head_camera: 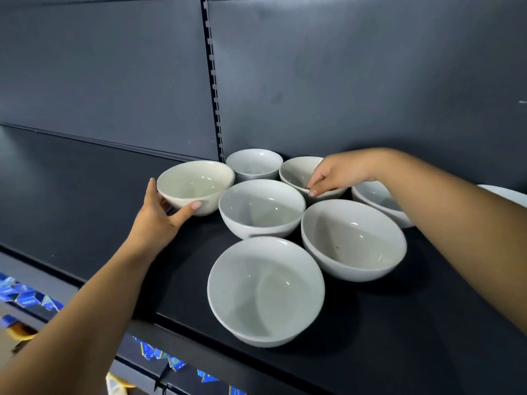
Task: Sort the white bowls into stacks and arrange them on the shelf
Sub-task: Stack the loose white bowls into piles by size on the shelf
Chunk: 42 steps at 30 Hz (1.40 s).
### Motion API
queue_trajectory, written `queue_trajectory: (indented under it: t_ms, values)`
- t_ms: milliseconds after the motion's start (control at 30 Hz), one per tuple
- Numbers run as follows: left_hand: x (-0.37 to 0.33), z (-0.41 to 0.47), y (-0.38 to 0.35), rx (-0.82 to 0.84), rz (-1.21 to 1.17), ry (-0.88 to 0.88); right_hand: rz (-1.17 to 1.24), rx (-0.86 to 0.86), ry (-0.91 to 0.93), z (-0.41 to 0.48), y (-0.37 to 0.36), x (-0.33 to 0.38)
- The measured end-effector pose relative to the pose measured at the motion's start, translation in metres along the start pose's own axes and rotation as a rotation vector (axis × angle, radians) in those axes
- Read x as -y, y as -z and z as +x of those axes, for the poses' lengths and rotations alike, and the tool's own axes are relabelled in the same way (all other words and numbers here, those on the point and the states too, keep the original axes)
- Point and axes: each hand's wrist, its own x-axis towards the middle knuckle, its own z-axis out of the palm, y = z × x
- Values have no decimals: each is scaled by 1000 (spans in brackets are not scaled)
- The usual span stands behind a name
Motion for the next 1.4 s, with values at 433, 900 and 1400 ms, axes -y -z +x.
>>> queue_trajectory:
  t_ms: [433,900,1400]
  values:
    - [-10,-9,0,-18,-28,-37,559,-347,23,-19,26,-10]
    - [-187,-63,4,528,-764,-150,225,-634,503,-164,38,127]
    - [-262,-245,-125,595,-803,-300,1321,-944,232,-347,-74,30]
